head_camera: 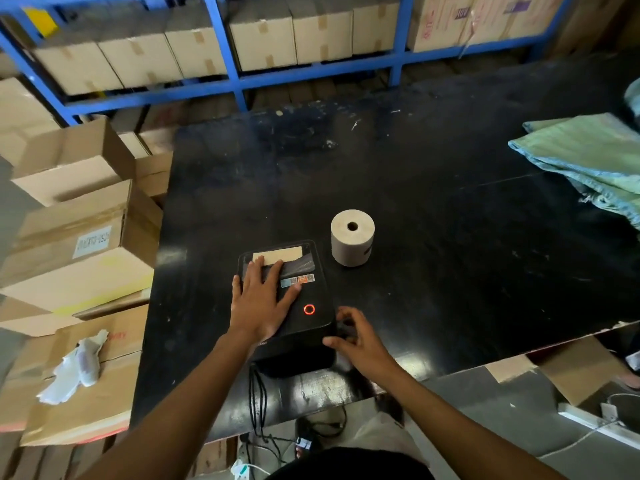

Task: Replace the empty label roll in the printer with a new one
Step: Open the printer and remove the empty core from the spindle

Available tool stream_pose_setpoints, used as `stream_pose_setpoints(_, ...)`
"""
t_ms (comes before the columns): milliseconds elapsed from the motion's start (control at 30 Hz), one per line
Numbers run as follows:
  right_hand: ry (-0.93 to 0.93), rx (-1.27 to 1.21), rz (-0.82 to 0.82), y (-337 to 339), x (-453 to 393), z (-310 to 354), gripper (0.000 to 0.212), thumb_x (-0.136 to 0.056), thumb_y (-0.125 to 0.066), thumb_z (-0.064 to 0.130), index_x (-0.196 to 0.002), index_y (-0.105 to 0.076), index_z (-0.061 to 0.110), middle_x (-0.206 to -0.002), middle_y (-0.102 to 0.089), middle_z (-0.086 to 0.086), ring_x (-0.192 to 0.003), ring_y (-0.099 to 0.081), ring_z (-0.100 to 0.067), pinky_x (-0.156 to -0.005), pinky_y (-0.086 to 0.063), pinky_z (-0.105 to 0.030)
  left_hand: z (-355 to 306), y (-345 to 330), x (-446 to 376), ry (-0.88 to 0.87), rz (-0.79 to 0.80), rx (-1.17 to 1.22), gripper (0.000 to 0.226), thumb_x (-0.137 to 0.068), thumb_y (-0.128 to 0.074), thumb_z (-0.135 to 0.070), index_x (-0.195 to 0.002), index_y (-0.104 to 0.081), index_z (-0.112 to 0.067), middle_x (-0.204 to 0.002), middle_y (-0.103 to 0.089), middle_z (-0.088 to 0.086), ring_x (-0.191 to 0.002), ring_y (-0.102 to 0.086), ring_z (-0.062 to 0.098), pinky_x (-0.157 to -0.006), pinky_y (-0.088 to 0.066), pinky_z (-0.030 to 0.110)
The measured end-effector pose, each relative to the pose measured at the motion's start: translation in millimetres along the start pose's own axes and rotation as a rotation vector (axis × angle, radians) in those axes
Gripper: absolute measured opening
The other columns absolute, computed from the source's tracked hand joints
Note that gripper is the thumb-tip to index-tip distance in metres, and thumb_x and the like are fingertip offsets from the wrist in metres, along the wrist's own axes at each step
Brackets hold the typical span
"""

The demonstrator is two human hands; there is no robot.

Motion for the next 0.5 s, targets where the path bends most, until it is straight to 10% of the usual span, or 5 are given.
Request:
stream_pose_setpoints(200, 0.015, 0.078, -0.063, 3, -30, 63, 0.027, -0.089, -0.071, 0.023, -0.102, -0.053, 0.008, -0.108, -0.062, -0.009, -0.103, -0.057, -0.015, -0.086, -0.048, -0.025, 15, 81, -19, 0.092, -0.142, 0.178, 0.04, -0.093, -0.053, -0.055, -0.125, -0.064, -0.033, -0.121, -0.07, 0.003, -0.11, -0.065, 0.03, -0.094, -0.053, 0.044)
stream_pose_setpoints(367, -0.036, 0.015, -0.201, 6, -54, 108, 0.046, -0.092, -0.062, 0.046, -0.107, -0.056, 0.003, -0.105, -0.066, -0.009, -0.1, -0.064, -0.024, -0.091, -0.053, -0.043, 19, 114, -18, -0.018, -0.293, 0.54, 0.038, -0.097, -0.061, -0.029, -0.133, -0.061, -0.016, -0.144, -0.048, 0.01, -0.129, -0.049, 0.017, -0.105, -0.036, 0.024)
stream_pose_setpoints(500, -0.035, -0.086, -0.21, 5, -73, 141, 0.033, -0.097, -0.05, 0.051, -0.105, -0.056, 0.019, -0.099, -0.064, -0.003, -0.096, -0.065, -0.023, -0.086, -0.058, -0.042, 38, 103, -8, 0.015, -0.291, 0.766, 0.066, -0.099, -0.058, -0.026, -0.156, -0.026, -0.021, -0.156, -0.029, 0.005, -0.139, -0.034, 0.016, -0.117, -0.03, 0.034)
Point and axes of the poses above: each hand's wrist, its own x-axis away from the middle knuckle, its own y-axis out of the back of the hand, z = x × y, the point moved 10 cm from there along -x, towards the middle knuckle
